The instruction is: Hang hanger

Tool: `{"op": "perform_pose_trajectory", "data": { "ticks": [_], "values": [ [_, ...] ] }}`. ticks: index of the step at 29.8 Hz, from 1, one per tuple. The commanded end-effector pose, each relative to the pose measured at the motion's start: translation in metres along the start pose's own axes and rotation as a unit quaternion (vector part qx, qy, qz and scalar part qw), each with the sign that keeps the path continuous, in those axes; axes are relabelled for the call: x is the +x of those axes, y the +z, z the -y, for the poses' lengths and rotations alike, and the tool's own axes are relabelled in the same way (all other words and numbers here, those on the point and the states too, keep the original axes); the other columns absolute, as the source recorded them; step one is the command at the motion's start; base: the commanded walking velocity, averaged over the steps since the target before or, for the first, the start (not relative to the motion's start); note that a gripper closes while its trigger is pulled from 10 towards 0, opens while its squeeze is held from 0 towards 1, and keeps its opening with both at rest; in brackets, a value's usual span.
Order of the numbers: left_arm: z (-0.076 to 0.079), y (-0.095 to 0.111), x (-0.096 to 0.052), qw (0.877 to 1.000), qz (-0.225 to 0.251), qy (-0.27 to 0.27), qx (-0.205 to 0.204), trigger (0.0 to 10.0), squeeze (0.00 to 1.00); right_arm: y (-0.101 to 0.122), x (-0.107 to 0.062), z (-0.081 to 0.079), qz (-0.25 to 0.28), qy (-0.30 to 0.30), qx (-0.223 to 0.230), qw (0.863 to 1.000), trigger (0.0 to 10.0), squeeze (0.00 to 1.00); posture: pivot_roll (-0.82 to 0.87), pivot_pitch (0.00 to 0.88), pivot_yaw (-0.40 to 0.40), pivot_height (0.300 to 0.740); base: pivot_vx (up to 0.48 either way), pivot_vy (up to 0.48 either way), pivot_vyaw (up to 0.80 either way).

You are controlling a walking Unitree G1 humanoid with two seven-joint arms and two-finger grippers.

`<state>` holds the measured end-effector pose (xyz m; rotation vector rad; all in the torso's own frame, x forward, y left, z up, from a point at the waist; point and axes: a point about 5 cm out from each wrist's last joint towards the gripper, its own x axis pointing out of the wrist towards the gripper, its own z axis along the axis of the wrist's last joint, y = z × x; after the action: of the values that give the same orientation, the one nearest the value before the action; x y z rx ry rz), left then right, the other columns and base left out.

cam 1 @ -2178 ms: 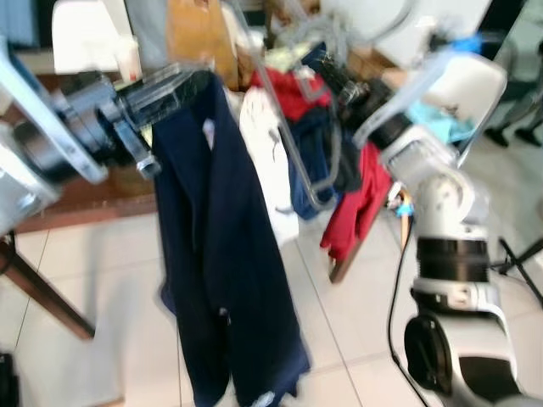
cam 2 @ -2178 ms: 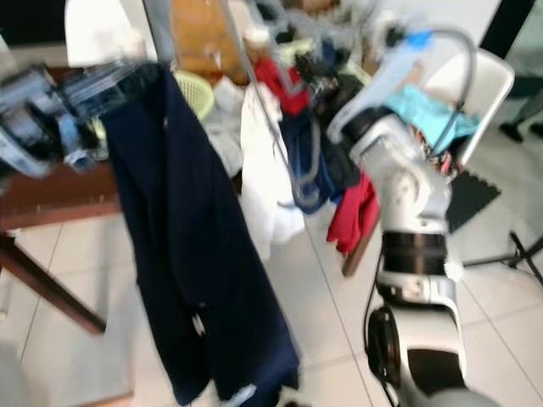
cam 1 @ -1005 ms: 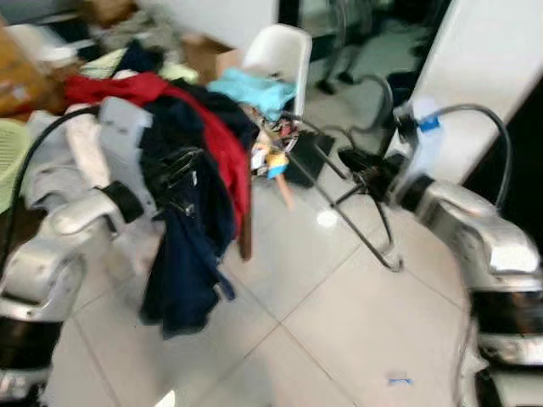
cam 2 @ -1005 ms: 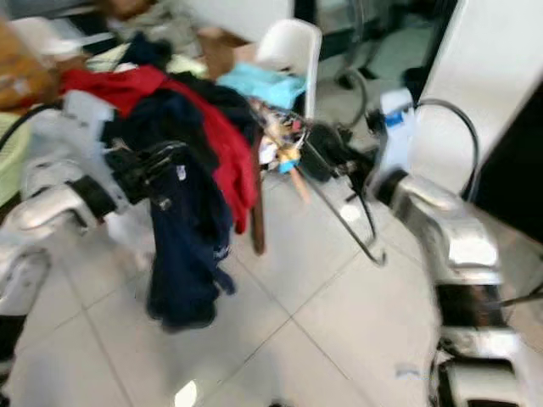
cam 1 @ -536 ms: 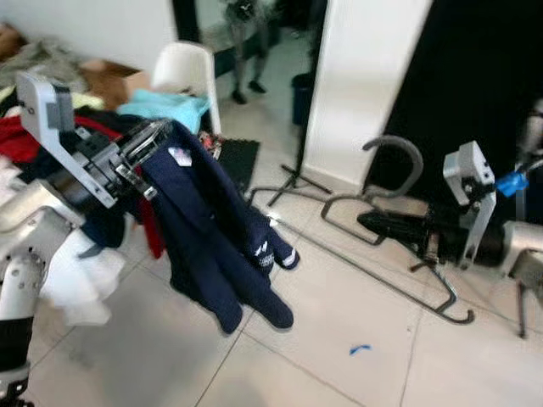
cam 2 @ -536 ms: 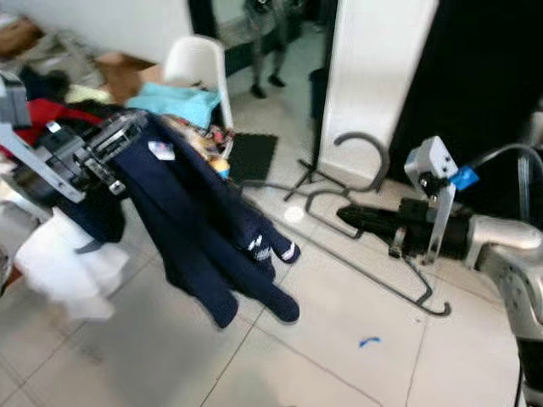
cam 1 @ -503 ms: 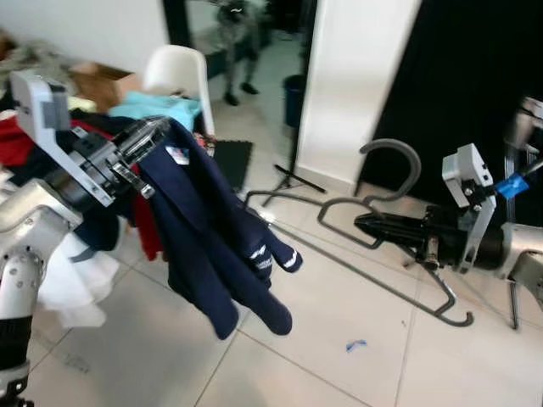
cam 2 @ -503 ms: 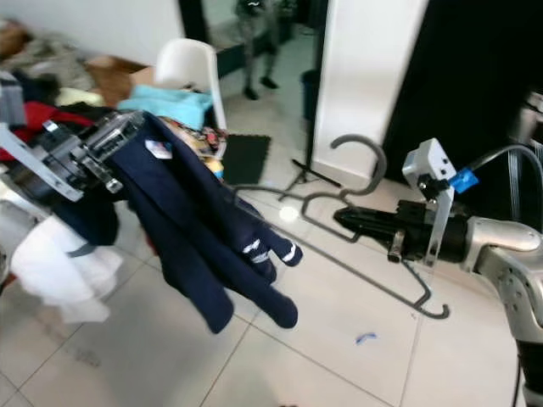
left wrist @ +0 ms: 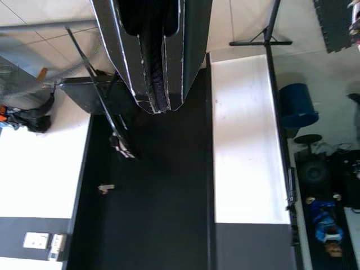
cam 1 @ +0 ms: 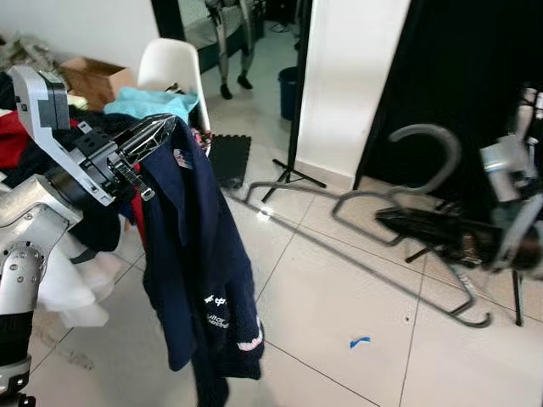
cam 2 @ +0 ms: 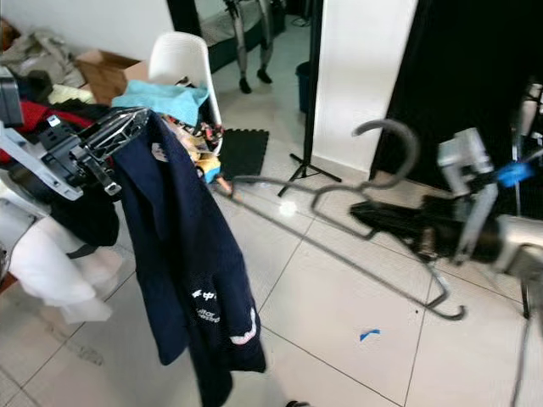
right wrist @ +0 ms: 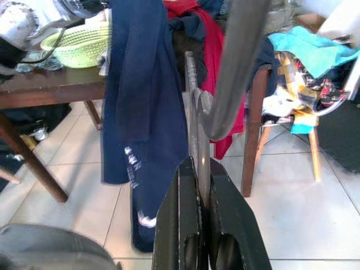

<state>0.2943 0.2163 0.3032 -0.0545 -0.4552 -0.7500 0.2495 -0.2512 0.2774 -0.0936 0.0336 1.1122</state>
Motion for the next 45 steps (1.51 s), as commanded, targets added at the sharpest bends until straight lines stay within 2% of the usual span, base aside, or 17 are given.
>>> {"op": "perform_pose_trajectory", "data": {
  "ticks": [1,5,11,14,21,32,34,37,40,43,44,45],
  "values": [
    [-0.001,0.010,0.001,1.000,0.022,-0.004,0.006,10.0,0.00,0.002,-0.002,-0.007,0.000,0.027,-0.001,1.000,10.0,0.00,-0.08,0.123,0.049,0.740,0.000,0.000,0.00],
    [-0.002,0.010,0.001,1.000,0.019,-0.005,0.005,10.0,0.00,0.007,-0.011,-0.010,-0.001,0.042,-0.004,0.999,10.0,0.00,-0.08,0.124,0.050,0.740,0.000,0.000,0.00],
    [-0.002,0.013,-0.001,1.000,0.023,-0.007,-0.001,10.0,0.00,0.012,-0.012,-0.016,0.006,0.068,-0.004,0.998,10.0,0.00,-0.08,0.125,0.051,0.740,0.000,0.000,0.00],
    [0.000,0.013,-0.001,0.999,0.024,-0.022,-0.009,10.0,0.00,0.011,-0.004,-0.021,0.005,0.083,-0.008,0.996,10.0,0.00,-0.08,0.124,0.050,0.740,0.000,0.000,0.00],
    [0.009,0.014,0.001,0.998,0.025,-0.048,-0.020,10.0,0.00,0.013,0.021,-0.017,0.008,0.057,-0.040,0.998,10.0,0.00,-0.07,0.121,0.051,0.740,0.000,0.000,0.00],
    [0.014,0.017,0.004,0.997,0.041,-0.054,-0.031,10.0,0.00,0.017,0.034,-0.018,0.005,0.046,-0.053,0.998,10.0,0.00,-0.07,0.121,0.051,0.740,0.000,0.000,0.00],
    [0.016,0.018,0.009,0.995,0.074,-0.034,-0.055,10.0,0.00,0.012,0.044,-0.019,0.001,0.037,-0.046,0.998,10.0,0.00,-0.07,0.123,0.052,0.740,0.000,0.000,0.00],
    [0.017,0.018,0.012,0.994,0.086,-0.025,-0.067,10.0,0.00,0.011,0.047,-0.019,0.000,0.033,-0.044,0.999,10.0,0.00,-0.07,0.123,0.052,0.740,0.000,0.000,0.00],
    [0.027,0.017,0.028,0.983,0.130,-0.004,-0.129,10.0,0.00,0.003,0.064,-0.018,-0.011,0.012,-0.037,0.999,10.0,0.00,-0.07,0.124,0.055,0.740,0.000,0.000,0.00],
    [0.031,0.016,0.033,0.980,0.137,-0.002,-0.147,10.0,0.00,0.000,0.070,-0.018,-0.015,0.004,-0.036,0.999,10.0,0.00,-0.07,0.124,0.055,0.740,0.000,0.000,0.00],
    [0.050,0.015,0.045,0.972,0.146,-0.032,-0.181,10.0,0.00,-0.007,0.085,-0.012,-0.028,-0.035,-0.030,0.999,10.0,0.00,-0.07,0.123,0.055,0.740,0.000,0.000,0.00],
    [0.055,0.015,0.048,0.970,0.147,-0.044,-0.188,10.0,0.00,-0.009,0.089,-0.009,-0.032,-0.048,-0.029,0.998,10.0,0.00,-0.07,0.123,0.055,0.740,0.000,0.000,0.00]
  ]
}}
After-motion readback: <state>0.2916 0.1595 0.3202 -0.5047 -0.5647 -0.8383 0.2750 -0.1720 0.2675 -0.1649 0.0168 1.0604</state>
